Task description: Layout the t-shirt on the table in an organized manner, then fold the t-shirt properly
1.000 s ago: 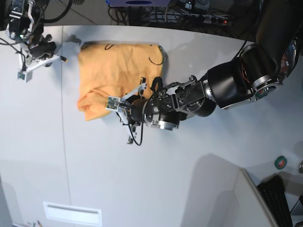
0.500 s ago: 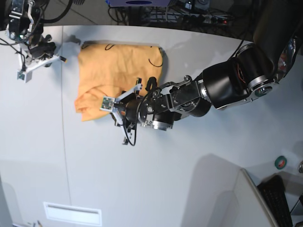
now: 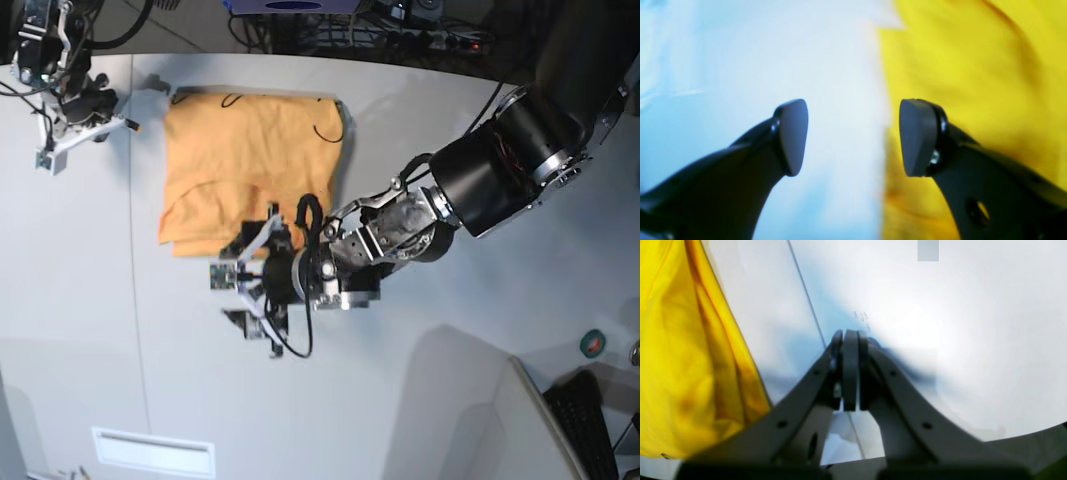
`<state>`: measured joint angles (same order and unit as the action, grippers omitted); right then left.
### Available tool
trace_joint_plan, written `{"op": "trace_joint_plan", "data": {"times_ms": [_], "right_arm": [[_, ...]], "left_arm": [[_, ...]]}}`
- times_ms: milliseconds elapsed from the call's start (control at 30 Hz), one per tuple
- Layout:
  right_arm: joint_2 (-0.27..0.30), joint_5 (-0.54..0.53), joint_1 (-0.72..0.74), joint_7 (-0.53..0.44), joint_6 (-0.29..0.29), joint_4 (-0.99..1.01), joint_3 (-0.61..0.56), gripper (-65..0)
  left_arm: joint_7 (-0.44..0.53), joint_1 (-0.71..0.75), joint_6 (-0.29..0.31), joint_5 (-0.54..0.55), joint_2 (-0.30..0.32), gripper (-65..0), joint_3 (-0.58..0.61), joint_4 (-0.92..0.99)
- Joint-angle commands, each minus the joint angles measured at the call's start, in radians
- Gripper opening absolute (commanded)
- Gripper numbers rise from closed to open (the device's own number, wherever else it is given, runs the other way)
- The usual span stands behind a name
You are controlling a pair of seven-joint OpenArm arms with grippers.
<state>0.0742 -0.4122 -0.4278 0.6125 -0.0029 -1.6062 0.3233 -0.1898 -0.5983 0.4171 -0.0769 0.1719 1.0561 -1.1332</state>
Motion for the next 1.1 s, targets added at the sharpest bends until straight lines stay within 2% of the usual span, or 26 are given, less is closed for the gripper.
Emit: {"op": "trace_joint_plan", "data": {"times_ms": [0, 33, 67, 100, 133, 200, 267, 333, 467, 600, 767, 833, 967, 1067], "right_arm": [[0.023, -0.001, -0.001, -0.019, 0.005, -0.038, 0.006, -65.0], [0.039, -0.001, -0.007, -0.019, 0.005, -0.058, 0.004, -65.0], [0.051, -0.001, -0.019, -0.018, 0.005, -0.084, 0.004, -65.0], [0.06, -0.001, -0.039, -0.018, 0.005, -0.11, 0.006, -65.0], [0.065, -0.001, -0.062, -0.018, 0.005, -0.144, 0.007, -65.0], [0.065, -0.001, -0.11, -0.018, 0.005, -0.214, 0.013, -65.0], [0.065, -0.001, -0.17, -0.018, 0.005, -0.266, 0.013, -65.0], [0.065, -0.001, -0.222, -0.018, 0.005, -0.294, 0.015, -65.0], [0.065, -0.006, -0.375, -0.01, 0.005, -0.395, 0.033, -65.0], [0.059, -0.009, -0.541, -0.01, 0.005, -0.432, 0.033, -65.0], [0.049, -0.009, -0.707, -0.01, 0.005, -0.403, 0.023, -65.0], [0.036, -0.009, -0.754, -0.01, 0.005, -0.368, -0.028, -65.0], [0.043, -0.007, -0.779, -0.01, 0.005, -0.236, -0.223, -65.0], [0.095, -0.007, -0.734, -0.01, 0.005, -0.141, -0.385, -65.0]], "left_arm": [[0.016, 0.007, -0.004, 0.009, -0.001, -27.5, -0.073, -0.04], [0.016, 0.038, -0.004, 0.009, 0.001, -32.7, -0.136, -0.058], [0.016, 0.08, -0.004, 0.007, 0.001, -42.9, -0.211, -0.081], [0.016, 0.12, -0.004, 0.007, 0.005, -55.9, -0.282, -0.101], [0.016, 0.166, -0.004, 0.007, 0.019, -65.0, -0.351, -0.126], [0.016, 0.245, -0.004, 0.002, 0.039, -65.0, -0.451, -0.175], [0.016, 0.338, -0.004, 0.004, 0.088, -65.0, -0.517, -0.236], [0.016, 0.424, -0.004, 0.006, 0.137, -65.0, -0.547, -0.299], [0.017, 0.624, -0.004, 0.004, 0.277, -65.0, -0.57, -0.468], [0.017, 0.865, -0.004, -0.002, 0.381, -65.0, -0.67, -0.657], [0.016, 1.179, -0.004, -0.004, 0.384, -65.0, -0.88, -0.718], [0.016, 1.285, -0.004, -0.004, 0.384, -65.0, -0.913, -0.715], [0.016, 1.466, -0.004, -0.005, 0.392, -65.0, -0.922, -0.693], [0.016, 1.532, -0.004, -0.005, 0.384, -65.0, -0.907, -0.612]]}}
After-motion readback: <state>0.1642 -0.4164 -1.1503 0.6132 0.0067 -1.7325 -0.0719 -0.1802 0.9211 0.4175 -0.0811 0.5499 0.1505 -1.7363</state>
